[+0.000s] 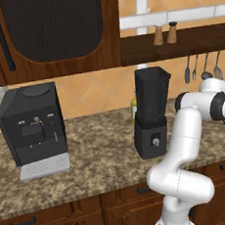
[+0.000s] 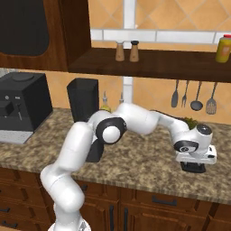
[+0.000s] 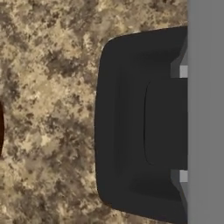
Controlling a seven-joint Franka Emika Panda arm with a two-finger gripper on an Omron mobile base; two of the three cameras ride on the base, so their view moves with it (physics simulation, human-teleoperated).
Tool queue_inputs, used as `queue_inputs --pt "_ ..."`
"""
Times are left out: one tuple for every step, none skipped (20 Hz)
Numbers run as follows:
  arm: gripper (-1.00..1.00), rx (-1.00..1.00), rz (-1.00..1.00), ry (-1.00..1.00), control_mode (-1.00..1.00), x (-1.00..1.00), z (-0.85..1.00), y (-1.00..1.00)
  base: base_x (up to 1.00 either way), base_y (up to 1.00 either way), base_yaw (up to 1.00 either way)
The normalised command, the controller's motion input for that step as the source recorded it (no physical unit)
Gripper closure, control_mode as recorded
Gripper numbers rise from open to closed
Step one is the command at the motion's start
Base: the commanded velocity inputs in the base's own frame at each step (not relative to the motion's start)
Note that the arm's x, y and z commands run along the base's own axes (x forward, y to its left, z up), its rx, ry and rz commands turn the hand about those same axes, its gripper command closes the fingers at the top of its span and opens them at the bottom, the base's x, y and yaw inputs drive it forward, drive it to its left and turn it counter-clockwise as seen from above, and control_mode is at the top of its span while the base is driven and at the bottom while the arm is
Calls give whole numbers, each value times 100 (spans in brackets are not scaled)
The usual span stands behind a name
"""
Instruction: Close the lid blender by securely placing the lid on top.
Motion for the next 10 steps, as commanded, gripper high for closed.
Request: queue_inputs --pt "100 0 0 0 -100 0 72 11 0 0 0" --pt "100 0 0 1 -100 0 91 4 0 0 0" --pt "100 0 0 5 -100 0 100 0 0 0 0" --pt "100 -1 0 0 -100 0 100 0 0 0 0" --pt "100 -3 0 0 -100 -4 100 11 0 0 0" --pt "100 -4 0 0 -100 -11 100 23 0 0 0" --pt "100 -4 0 -1 -100 -18 100 36 0 0 0" --pt "100 -4 0 -4 -100 -31 100 51 0 0 0" --pt "100 -3 0 -11 -100 -56 69 62 0 0 0" --pt "100 0 1 -28 -100 -100 16 34 0 0 0"
